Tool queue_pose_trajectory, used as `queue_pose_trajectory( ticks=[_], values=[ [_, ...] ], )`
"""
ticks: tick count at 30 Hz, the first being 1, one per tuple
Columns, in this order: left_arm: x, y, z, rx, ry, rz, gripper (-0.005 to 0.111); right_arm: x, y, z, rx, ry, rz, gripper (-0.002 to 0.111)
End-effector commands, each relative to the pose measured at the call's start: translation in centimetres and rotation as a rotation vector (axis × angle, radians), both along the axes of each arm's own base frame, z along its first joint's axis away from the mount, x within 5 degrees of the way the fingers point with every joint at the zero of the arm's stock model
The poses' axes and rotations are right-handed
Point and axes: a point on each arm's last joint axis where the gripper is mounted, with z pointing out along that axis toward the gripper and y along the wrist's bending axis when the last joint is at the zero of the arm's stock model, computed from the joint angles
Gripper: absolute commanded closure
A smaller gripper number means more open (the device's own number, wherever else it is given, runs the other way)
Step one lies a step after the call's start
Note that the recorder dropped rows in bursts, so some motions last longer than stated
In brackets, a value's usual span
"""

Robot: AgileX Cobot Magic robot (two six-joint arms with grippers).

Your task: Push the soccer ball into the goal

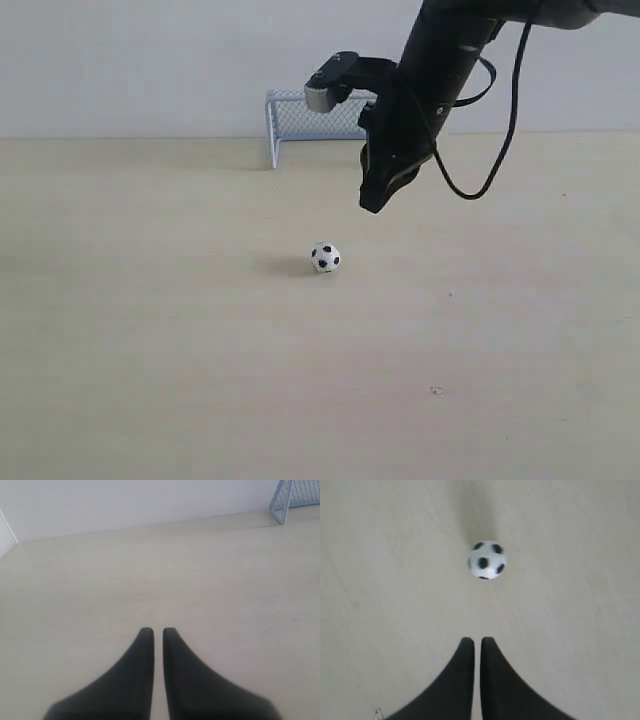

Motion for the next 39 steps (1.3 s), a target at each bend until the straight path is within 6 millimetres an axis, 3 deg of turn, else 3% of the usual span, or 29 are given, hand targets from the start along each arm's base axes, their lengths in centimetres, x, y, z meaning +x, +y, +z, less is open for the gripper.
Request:
queue_pose_trajectory(
  ticks=[1, 17, 31, 39],
  values=[
    [0.0, -0.1, 0.1, -0.008, -0.003, -0.006, 0.1, 0.1, -1.3, 1.5, 0.021, -0.018, -0.039, 0.108],
    [0.0, -0.1, 0.1, -0.008, -0.003, -0.006, 0.1, 0.9, -6.4, 4.8, 0.054, -0.073, -0.193, 0.108],
    [0.0, -0.1, 0.1, -0.008, -0.003, -0.006, 0.1, -0.4, -12.3, 4.7, 0.084, -0.112, -0.364, 0.108],
    [0.0, -0.1, 0.1, -0.008, -0.003, -0.006, 0.1, -1.1, -14.8, 7.3, 0.148, -0.16, -0.44, 0.108]
  ],
)
